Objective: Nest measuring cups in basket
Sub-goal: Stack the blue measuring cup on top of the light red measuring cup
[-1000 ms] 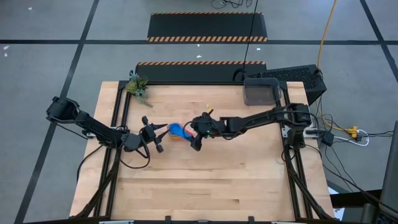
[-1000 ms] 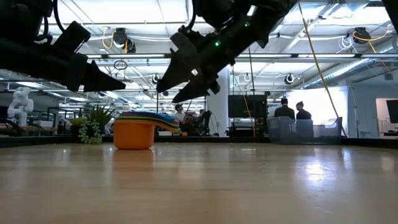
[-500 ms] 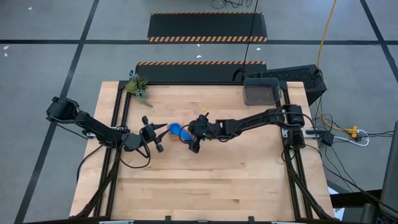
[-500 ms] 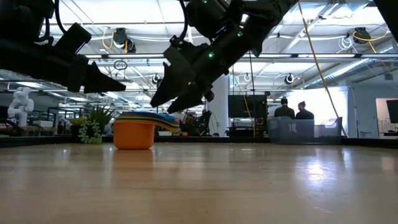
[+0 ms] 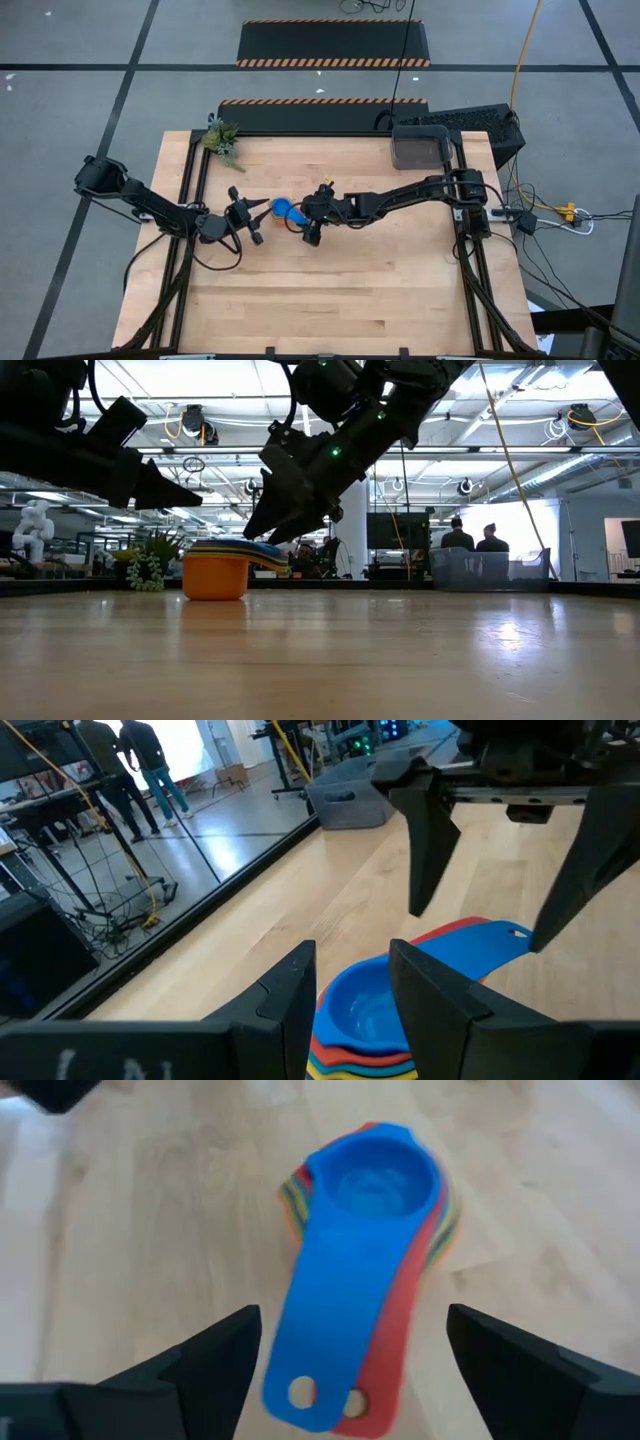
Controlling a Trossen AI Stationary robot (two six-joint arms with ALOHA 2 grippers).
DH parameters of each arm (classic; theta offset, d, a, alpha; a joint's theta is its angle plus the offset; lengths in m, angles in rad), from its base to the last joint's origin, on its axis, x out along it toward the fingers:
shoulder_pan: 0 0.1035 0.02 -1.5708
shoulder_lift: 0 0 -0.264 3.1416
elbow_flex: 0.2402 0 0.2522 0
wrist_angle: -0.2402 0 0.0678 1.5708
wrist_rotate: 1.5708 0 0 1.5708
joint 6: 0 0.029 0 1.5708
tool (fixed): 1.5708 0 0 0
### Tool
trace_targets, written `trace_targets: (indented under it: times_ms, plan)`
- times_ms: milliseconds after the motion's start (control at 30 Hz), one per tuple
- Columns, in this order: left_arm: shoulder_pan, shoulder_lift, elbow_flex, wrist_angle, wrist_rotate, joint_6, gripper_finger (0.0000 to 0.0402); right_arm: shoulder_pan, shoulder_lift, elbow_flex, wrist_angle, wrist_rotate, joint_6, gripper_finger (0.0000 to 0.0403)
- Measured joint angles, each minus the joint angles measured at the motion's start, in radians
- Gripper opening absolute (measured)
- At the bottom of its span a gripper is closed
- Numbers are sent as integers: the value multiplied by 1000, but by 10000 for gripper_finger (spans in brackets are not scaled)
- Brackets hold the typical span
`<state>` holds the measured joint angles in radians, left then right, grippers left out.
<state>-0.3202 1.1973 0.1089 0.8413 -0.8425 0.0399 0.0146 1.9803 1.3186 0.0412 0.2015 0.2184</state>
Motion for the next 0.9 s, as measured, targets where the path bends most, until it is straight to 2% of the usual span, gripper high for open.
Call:
trace_targets:
  times_ms: [100,200,300,733,900]
  plan:
    - [0,0,0,0,0,0,131,0,2,0,-1,-41,5,298]
    - [0,0,0,0,0,0,131,0,3,0,-1,-35,5,292]
    - [0,0,0,0,0,0,131,0,3,0,-5,9,5,297]
    - [0,0,0,1,0,0,131,0,3,0,-9,-2,-14,306]
    - [0,0,0,1,0,0,131,0,3,-1,-17,26,-23,302]
